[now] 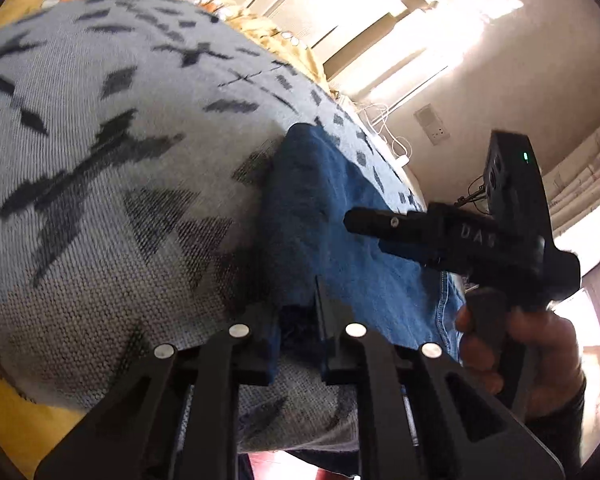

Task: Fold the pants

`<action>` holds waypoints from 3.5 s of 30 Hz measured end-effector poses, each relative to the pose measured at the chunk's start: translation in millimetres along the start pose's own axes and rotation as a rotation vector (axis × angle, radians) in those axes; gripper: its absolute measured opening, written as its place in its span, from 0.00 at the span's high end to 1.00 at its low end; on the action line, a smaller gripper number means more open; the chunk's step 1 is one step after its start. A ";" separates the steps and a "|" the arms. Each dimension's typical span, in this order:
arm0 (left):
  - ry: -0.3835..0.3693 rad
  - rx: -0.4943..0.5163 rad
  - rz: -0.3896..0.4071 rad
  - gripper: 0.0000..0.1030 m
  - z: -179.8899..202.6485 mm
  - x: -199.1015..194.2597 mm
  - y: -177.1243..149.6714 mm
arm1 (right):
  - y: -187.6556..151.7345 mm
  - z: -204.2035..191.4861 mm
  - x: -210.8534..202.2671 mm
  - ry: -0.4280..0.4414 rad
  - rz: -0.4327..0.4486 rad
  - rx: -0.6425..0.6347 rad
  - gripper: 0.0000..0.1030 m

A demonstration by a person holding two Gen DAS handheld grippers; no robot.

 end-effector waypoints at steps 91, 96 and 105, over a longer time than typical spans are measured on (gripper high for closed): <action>0.052 1.543 0.203 0.87 386.0 142.2 -316.9 | -135.1 451.3 -243.6 -0.144 0.185 0.510 0.78; 0.053 1.538 0.202 0.87 386.2 140.4 -317.8 | -134.8 448.0 -249.0 -0.065 0.223 0.587 0.55; 0.047 1.526 0.200 0.87 385.6 140.7 -314.5 | -140.8 441.4 -224.5 -0.069 0.187 0.553 0.42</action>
Point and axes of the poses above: each gripper's, at about its wrist camera, not at the fingertips, and x roughly the way its jaws point, z to its right, y to its top, the point moved 7 cm from there along x, roughly the way its jaws point, and after that the axes turned 13 degrees about z, right-handed, at the moved point
